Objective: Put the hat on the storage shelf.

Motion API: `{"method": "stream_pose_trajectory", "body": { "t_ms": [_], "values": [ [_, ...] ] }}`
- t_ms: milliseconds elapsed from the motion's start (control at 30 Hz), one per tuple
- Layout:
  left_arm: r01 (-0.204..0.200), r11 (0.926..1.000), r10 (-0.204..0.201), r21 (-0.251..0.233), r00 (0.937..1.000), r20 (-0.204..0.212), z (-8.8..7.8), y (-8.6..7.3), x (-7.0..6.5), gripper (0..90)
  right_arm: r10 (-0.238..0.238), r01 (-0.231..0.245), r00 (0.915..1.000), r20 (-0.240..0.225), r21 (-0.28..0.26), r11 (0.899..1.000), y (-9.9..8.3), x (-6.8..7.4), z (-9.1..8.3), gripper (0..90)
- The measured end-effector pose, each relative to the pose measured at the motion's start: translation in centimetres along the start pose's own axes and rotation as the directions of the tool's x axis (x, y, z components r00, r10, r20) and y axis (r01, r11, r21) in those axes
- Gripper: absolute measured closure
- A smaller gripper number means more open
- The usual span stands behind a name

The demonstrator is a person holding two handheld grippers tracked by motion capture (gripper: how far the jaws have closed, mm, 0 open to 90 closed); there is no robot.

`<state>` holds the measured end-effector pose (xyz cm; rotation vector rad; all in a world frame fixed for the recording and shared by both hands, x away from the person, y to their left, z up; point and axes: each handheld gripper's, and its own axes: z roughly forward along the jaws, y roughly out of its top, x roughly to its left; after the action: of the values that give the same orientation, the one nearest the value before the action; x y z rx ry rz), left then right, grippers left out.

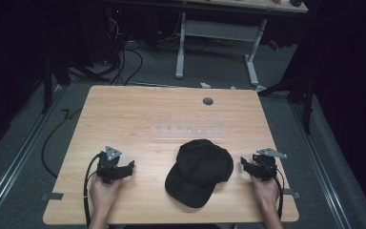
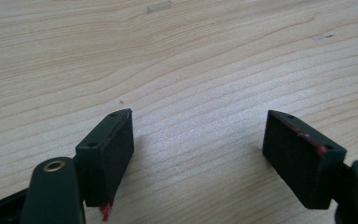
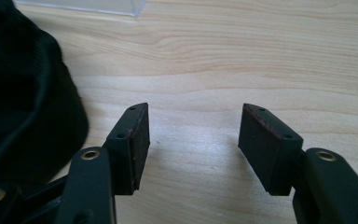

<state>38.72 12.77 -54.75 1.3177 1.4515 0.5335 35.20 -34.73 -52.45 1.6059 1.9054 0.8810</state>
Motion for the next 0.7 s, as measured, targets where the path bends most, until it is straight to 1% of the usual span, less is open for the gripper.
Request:
{"method": "stream_pose_trajectory", "body": {
  "t_ms": [100, 233, 367, 433, 600, 700],
  "values": [
    [0.001, 1.0, -0.001, 0.0, 1.0, 0.0, 0.0, 0.0, 0.0, 24.9, 0.005, -0.006, 0.9996, -0.029, -0.019, 1.0, 0.1, 0.2, -0.6, 43.2],
    [0.001, 1.0, -0.001, 0.0, 1.0, -0.001, 0.0, 0.0, 0.0, 24.9, 0.005, -0.007, 0.9988, -0.05, -0.039, 0.999, 0.2, 0.5, -1.4, 43.1],
    [-0.001, 1.0, 0.001, 0.0, 1.0, -0.002, 0.0, 0.0, 0.0, 24.8, 0.001, -0.005, 0.9973, -0.074, -0.06, 0.998, 0.3, 1.0, -2.1, 43.1],
    [0.0, 1.0, 0.0, 0.0, 1.0, -0.002, 0.0, 0.0, 0.0, 24.8, -0.004, -0.003, 0.9956, -0.094, -0.074, 0.997, 0.3, 1.4, -2.5, 43.1],
    [0.0, 1.0, 0.0, -0.001, 1.0, -0.003, 0.0, 0.0, 0.0, 24.8, -0.016, 0.007, 0.9915, -0.129, -0.069, 0.998, 0.4, 2.3, -2.5, 43.1],
    [0.002, 1.0, -0.002, -0.002, 1.0, -0.004, 0.0, 0.0, 0.0, 24.8, -0.012, 0.002, 0.9894, -0.145, -0.072, 0.997, 0.5, 2.6, -2.3, 43.1]
  ]
}}
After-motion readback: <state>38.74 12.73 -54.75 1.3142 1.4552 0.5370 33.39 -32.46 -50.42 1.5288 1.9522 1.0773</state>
